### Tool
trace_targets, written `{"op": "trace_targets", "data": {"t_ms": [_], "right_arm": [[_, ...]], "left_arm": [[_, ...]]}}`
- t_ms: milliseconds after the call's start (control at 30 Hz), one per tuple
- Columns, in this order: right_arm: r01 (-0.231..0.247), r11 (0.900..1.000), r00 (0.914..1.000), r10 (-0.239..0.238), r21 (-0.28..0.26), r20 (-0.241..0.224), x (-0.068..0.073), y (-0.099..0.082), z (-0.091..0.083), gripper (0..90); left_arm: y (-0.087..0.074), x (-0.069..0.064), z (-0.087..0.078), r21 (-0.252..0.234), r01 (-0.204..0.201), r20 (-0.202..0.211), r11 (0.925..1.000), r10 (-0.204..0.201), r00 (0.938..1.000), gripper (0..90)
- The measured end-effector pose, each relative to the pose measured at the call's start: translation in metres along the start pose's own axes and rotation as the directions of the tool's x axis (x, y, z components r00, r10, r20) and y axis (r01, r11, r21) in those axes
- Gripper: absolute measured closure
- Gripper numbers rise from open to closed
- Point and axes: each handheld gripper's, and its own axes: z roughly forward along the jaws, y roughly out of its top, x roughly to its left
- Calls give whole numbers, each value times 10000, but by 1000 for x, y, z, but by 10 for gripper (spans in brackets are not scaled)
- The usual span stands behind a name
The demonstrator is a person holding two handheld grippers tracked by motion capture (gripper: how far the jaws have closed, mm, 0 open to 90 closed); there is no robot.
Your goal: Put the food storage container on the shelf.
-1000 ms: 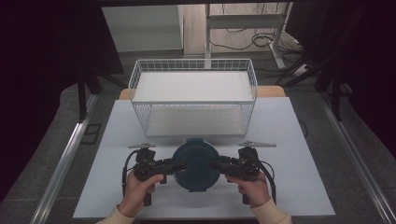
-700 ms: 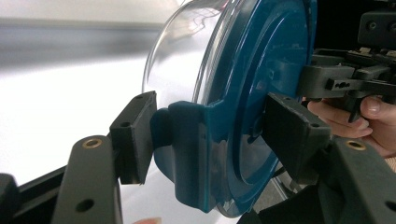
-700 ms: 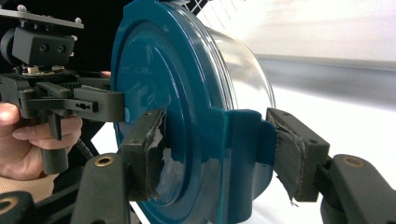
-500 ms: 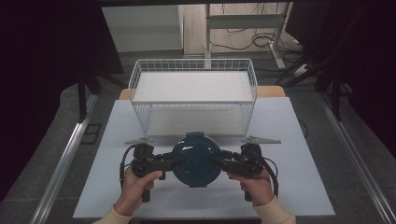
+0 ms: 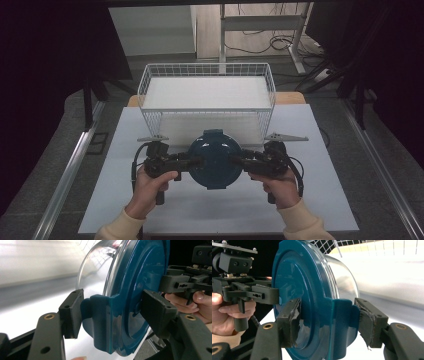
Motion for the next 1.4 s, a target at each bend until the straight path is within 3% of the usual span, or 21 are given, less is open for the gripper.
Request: {"op": "trace_targets", "data": {"t_ms": [267, 833, 1400], "right_arm": [[311, 9993, 9995, -312, -215, -62, 8, 18, -2, 398], [502, 9983, 9986, -505, -297, -120, 17, 47, -1, 399], [779, 9951, 9969, -781, -606, -12, 24, 97, 0, 398]], "left_arm": [[16, -5, -11, -198, -207, -31, 9996, 206, 9998, 369], [42, -9, -24, -479, -360, -78, 9982, 357, 9993, 370], [92, -10, -36, -694, -670, -41, 9953, 669, 9978, 370]]}}
